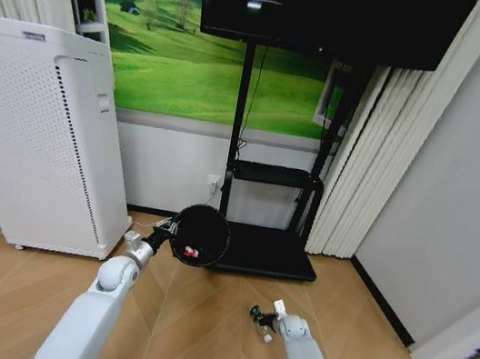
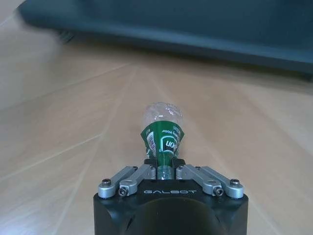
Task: Pick up the trash bin and place the garbage on the floor into it.
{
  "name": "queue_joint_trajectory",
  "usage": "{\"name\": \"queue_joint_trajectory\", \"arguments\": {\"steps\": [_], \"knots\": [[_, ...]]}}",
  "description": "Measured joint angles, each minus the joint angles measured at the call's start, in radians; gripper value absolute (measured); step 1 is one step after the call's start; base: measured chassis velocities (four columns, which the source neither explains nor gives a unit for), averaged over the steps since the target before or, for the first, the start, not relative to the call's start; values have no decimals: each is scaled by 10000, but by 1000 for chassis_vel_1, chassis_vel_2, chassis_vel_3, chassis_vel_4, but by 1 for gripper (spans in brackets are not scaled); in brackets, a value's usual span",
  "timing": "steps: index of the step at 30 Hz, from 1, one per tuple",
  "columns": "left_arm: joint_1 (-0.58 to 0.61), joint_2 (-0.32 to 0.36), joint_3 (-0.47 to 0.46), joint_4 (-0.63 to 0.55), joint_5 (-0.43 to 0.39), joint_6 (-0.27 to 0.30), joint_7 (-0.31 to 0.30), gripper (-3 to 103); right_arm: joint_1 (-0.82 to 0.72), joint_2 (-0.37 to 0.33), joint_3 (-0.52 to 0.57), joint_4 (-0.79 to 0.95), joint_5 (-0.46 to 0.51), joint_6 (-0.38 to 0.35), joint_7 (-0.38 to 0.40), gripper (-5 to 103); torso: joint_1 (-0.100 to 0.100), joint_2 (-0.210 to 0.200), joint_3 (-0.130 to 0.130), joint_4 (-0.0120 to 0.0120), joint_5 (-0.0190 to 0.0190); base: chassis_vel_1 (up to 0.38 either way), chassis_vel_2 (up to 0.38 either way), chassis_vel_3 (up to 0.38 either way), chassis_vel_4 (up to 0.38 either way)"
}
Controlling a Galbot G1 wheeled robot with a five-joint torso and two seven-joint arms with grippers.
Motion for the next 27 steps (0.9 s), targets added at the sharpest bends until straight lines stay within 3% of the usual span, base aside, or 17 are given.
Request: {"name": "queue_joint_trajectory", "arguments": {"steps": [3, 4, 6, 9, 19, 27], "knots": [[116, -154, 3, -6, 74, 0, -114, 7, -849, -370, 556, 1437, 1592, -289, 888, 14, 0, 0, 0, -1, -7, 0, 0, 0, 0], [116, -154, 3, -6, 74, 0, -114, 7, -849, -370, 556, 1437, 1592, -289, 888, 14, 0, 0, 0, -1, -7, 0, 0, 0, 0], [214, -311, -100, 0, 98, -1, -233, 7, -1646, -737, 1420, 2654, 3014, -130, 2252, 14, 1, 0, 0, -3, -4, 0, 0, 0, 0], [279, -458, -286, 181, 199, -45, -305, 7, -2182, -787, 2348, 4042, 3622, -146, 2821, 14, 1, 0, -2, -1, -10, 0, 0, 0, 0], [536, -729, -188, 829, -289, 121, -783, 7, -3518, -935, 3542, 7689, 5513, -53, 3135, 14, 1, 0, -2, 2, 1, 0, 0, 0, 0], [-77, -1127, 857, 1609, -690, 208, -277, 7, -4622, -1103, 3674, 10633, 7528, -283, 2983, 14, 1, -2, -2, -3, -7, 0, 0, 0, 0]]}}
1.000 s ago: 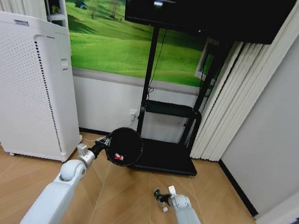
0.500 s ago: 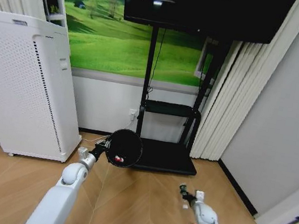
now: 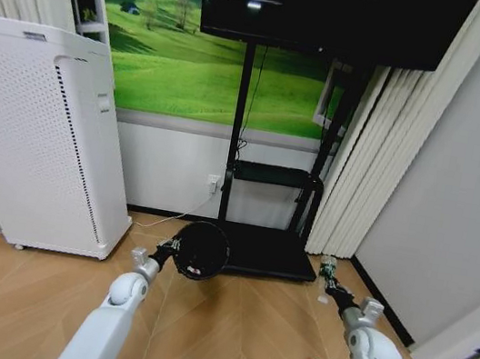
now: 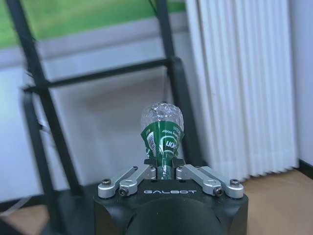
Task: Pick up the trash bin and place the garbage on the floor into it.
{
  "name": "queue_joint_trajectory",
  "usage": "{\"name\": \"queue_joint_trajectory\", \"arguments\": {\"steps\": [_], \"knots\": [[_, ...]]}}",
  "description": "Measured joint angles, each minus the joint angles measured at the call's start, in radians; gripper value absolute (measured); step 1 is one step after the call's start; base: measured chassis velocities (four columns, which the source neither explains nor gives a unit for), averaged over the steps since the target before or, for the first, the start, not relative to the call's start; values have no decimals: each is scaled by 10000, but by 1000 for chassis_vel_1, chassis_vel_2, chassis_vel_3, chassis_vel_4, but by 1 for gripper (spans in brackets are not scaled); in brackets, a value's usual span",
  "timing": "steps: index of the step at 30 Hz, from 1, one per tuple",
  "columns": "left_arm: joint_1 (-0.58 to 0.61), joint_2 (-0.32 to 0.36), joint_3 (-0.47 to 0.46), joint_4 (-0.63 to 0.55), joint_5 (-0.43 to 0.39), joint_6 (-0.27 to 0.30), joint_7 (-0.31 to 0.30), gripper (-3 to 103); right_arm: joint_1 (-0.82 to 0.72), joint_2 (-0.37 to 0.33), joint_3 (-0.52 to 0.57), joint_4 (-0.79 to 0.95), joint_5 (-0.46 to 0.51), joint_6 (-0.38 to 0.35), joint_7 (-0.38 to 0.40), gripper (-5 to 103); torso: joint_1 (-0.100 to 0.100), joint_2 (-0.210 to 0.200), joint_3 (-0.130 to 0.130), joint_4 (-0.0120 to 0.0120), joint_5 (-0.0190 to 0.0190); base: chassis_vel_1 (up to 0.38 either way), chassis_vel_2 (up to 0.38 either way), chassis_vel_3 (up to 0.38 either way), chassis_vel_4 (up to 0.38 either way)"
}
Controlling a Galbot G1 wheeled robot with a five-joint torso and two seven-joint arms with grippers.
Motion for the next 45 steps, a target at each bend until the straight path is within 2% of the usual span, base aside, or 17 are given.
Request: {"name": "queue_joint_trajectory", "arguments": {"steps": [3, 7, 14, 17, 22, 24, 30, 32, 33, 35, 36, 39, 41, 42, 43, 45], "knots": [[-286, -240, 658, 297, -85, 28, -77, 7, -306, 11, -217, 791, 453, -186, -23, 14, 0, 0, 0, 0, 4, 0, 0, 0, 0], [-506, -442, 1267, 717, -151, 40, -157, 7, -591, 95, -639, 1563, 506, -244, -92, 14, 1, 0, 1, 0, 3, 0, 0, 0, 0], [-586, -567, 1621, 979, -188, 39, -125, 7, -836, 175, -1234, 2550, 484, -456, -230, 14, 0, 0, 1, 3, 2, 0, 0, 0, 0], [-608, -691, 1671, 1047, -160, 32, -65, 7, -1115, 181, -1838, 2771, 277, -444, -385, 14, 0, 0, 1, 4, 2, 0, 0, 0, 0], [-611, -841, 1687, 1030, -74, 16, -38, 7, -1210, 344, -2517, 2356, -235, -125, -519, 14, 0, 0, 1, 2, 2, 0, 0, 0, 0], [-600, -865, 1757, 973, 12, 5, -5, 7, -1100, 481, -3003, 1891, -605, 256, -528, 14, 0, 0, 1, 3, 4, 0, 0, 0, 0], [-504, -856, 1848, 870, 105, -1, 49, 7, -789, 571, -3254, 1447, -1129, 712, -638, 11, 0, 0, 1, 4, 2, 0, 0, 0, 0], [-493, -867, 1870, 835, 154, -6, 56, 7, -754, 544, -3191, 1439, -1118, 712, -716, 21, 1, 0, 1, 4, 3, 0, 0, 0, 0], [-493, -867, 1870, 835, 154, -6, 56, 7, -754, 544, -3191, 1439, -1118, 712, -716, 21, 1, 0, 1, 4, 3, 0, 0, 0, 0], [-508, -893, 1926, 801, 186, -6, 56, 7, -796, 522, -3103, 1385, -1118, 723, -726, 32, 1, 0, 1, 2, 2, 0, 0, 0, 0], [-508, -893, 1926, 801, 186, -6, 56, 7, -796, 522, -3103, 1385, -1118, 723, -726, 32, 1, 0, 1, 2, 2, 0, 0, 0, 0], [-540, -899, 2015, 766, 288, -7, 54, 7, -842, 505, -3015, 1369, -1108, 746, -725, 47, 0, 0, 1, 2, 2, 0, 0, 0, 0], [-541, -887, 2062, 699, 290, -7, 49, 7, -846, 495, -2988, 1365, -1098, 752, -724, 47, 0, -1, 2, 3, 3, 0, 0, 0, 0], [-549, -873, 2103, 612, 290, -8, 47, 7, -844, 463, -2931, 1362, -1067, 752, -718, 58, 0, 0, 0, 3, 2, 0, 0, 0, 0], [-549, -873, 2103, 612, 290, -8, 47, 7, -844, 463, -2931, 1362, -1067, 752, -718, 58, 0, 0, 0, 3, 2, 0, 0, 0, 0], [-556, -872, 2107, 597, 321, -8, 48, 7, -812, 402, -2839, 1358, -982, 752, -690, 70, 0, 0, 1, 2, 2, 0, 0, 0, 0]]}}
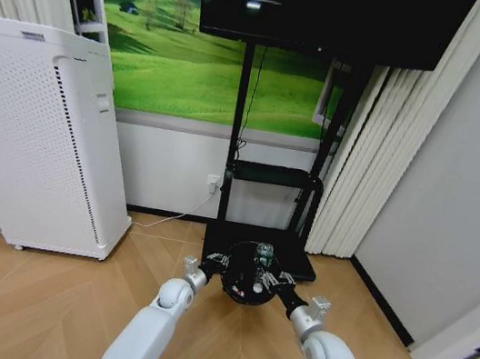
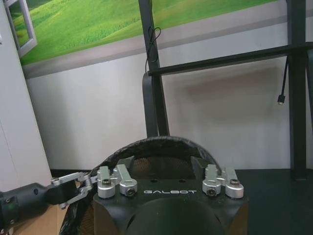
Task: Pick up the trash bin and place the garbage on the floor into it.
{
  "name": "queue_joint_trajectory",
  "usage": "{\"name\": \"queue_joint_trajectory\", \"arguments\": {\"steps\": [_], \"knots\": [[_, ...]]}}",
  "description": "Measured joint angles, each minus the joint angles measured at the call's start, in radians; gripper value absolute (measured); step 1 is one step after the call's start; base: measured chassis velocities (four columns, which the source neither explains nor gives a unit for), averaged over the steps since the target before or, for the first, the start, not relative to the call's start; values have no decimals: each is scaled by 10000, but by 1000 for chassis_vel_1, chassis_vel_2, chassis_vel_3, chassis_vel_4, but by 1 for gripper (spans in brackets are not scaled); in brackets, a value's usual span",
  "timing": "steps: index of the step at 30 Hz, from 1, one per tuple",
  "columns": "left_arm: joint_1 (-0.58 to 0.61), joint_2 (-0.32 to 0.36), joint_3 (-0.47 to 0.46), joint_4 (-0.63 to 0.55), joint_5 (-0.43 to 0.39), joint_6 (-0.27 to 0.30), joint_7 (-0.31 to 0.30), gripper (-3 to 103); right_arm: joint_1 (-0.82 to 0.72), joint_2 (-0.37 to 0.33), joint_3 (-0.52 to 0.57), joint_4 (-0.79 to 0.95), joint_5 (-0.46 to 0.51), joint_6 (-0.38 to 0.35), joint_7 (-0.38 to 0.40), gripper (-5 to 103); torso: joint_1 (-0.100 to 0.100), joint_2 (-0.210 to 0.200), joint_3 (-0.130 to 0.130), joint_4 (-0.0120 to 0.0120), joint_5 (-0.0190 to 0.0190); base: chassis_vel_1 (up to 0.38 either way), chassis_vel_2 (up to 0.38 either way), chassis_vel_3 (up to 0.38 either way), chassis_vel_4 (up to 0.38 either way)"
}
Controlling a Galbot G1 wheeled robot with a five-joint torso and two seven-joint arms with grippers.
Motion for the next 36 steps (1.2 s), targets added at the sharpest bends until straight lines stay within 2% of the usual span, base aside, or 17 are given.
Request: {"name": "queue_joint_trajectory", "arguments": {"steps": [1, 4, 5, 7, 10, 11, 12, 13, 17, 25, 26, 28, 29, 30, 32, 33, 36], "knots": [[1, -4, -17, 0, 40, -1, 4, 7, 15, -35, 50, 15, 89, 0, 61, 75, 0, 0, 0, 0, 1, 0, 0, 0, 0], [7, -2, -32, 0, 76, -14, 11, 7, 29, -52, 86, 41, 154, 0, 120, 75, 0, 0, -1, 0, 1, 0, 0, 0, 0], [53, 23, -65, -8, 166, -60, 26, 7, 62, -73, 177, 137, 303, -19, 255, 85, 0, 0, -1, -1, 0, 0, 0, 0, 0], [222, 99, -298, -132, 348, -111, 29, 7, 153, -120, 505, 503, 730, -184, 671, 95, 0, 0, 0, 0, 0, 0, 0, 0, 0], [280, 116, -406, -174, 424, -131, 34, 7, 167, -135, 611, 601, 811, -229, 758, 95, 0, 0, -1, 0, -1, 0, 0, 0, 0], [442, 149, -747, -215, 780, -255, 122, 7, 179, -160, 883, 756, 920, -396, 797, 100, 0, 1, -1, 0, -1, 0, 0, 0, 0], [590, 170, -1161, -214, 1185, -420, 264, 7, 183, -181, 1121, 809, 983, -524, 811, 100, 0, 0, 0, 0, -3, 0, 0, 0, 0], [590, 170, -1161, -214, 1185, -420, 264, 7, 183, -181, 1121, 809, 983, -524, 811, 100, 0, 0, 0, 0, -3, 0, 0, 0, 0], [1151, 412, -2169, -751, 1366, -535, 332, 7, 146, -215, 1547, 374, 1085, -578, 1022, 100, 0, 0, 0, 4, -1, 0, 0, 0, 0], [1561, 832, -2572, -1323, 1180, -469, 337, 7, -3, -232, 1635, -225, 992, -430, 1080, 100, 0, 0, 0, 2, 4, 0, 0, 0, 0], [2054, 1127, -2871, -1947, 1233, -453, 234, 7, -81, -204, 1560, -868, 762, -279, 994, 100, 0, 0, 0, -2, 3, 0, 0, 0, 0], [2262, 1155, -2981, -2213, 1305, -441, 196, 7, -86, -193, 1520, -1137, 654, -242, 877, 100, 0, 0, 0, 2, 10, 0, 0, 0, 0], [2622, 1188, -3196, -2704, 1366, -382, 78, 7, -60, -192, 1466, -1631, 382, -88, 658, 100, -1, 0, -1, 2, -8, 0, 0, 0, 0], [2779, 1213, -3273, -2913, 1373, -349, 69, 7, -32, -191, 1437, -1882, 250, -7, 586, 100, -1, 0, -1, 3, 6, 0, 0, 0, 0], [2866, 1236, -3320, -3031, 1373, -337, 58, 7, -23, -189, 1424, -2009, 191, 25, 545, 100, 0, 0, 0, 1, 6, 0, 0, 0, 0], [3039, 1301, -3395, -3241, 1368, -318, 41, 7, 11, -182, 1412, -2237, 105, 69, 488, 100, -1, 1, -2, 1, -6, 0, 0, 0, 0], [3249, 1429, -3500, -3455, 1359, -307, 17, 7, 29, -169, 1399, -2503, -32, 98, 392, 100, 0, 0, -1, 1, 1, 0, 0, 0, 0]]}}
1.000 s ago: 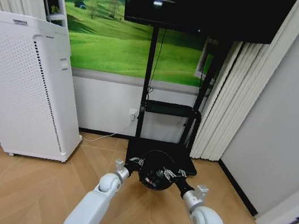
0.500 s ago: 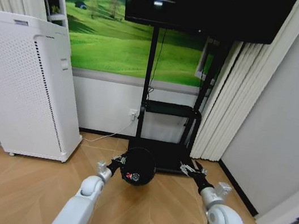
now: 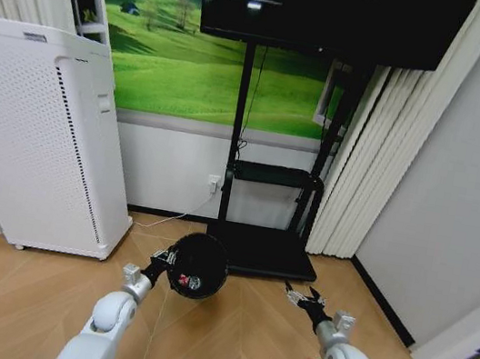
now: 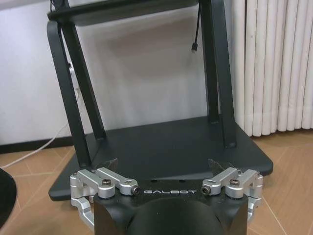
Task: Pick up the trash bin and place the garbage on the floor into it.
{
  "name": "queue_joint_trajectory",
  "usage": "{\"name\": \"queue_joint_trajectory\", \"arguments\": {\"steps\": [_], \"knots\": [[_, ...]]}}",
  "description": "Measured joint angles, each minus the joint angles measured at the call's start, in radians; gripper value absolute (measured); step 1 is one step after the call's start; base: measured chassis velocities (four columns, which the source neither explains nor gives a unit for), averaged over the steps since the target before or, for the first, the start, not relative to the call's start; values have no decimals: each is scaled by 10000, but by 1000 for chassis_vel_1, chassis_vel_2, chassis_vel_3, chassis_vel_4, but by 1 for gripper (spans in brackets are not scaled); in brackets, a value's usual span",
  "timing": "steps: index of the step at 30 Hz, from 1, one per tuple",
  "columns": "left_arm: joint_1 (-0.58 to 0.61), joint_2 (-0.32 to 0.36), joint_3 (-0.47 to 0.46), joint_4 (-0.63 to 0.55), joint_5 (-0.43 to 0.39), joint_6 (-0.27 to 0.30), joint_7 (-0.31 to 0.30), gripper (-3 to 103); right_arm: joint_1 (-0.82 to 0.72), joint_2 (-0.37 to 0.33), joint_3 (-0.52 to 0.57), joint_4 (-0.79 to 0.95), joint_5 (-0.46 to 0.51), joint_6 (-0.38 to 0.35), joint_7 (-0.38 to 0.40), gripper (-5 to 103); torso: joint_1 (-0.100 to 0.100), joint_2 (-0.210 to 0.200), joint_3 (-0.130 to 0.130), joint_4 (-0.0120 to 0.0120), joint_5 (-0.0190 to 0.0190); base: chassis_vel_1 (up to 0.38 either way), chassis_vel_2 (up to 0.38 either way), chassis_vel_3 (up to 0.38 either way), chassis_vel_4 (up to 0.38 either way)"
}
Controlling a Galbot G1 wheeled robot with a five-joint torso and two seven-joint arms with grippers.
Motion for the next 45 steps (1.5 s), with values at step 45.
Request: {"name": "queue_joint_trajectory", "arguments": {"steps": [45], "knots": [[-541, -230, -550, -71, -317, 397, -367, 7, -2371, -79, -570, -334, 207, -1935, 1184, 100, -1, 0, 0, -1, -2, -56, -54, 56, 62]]}}
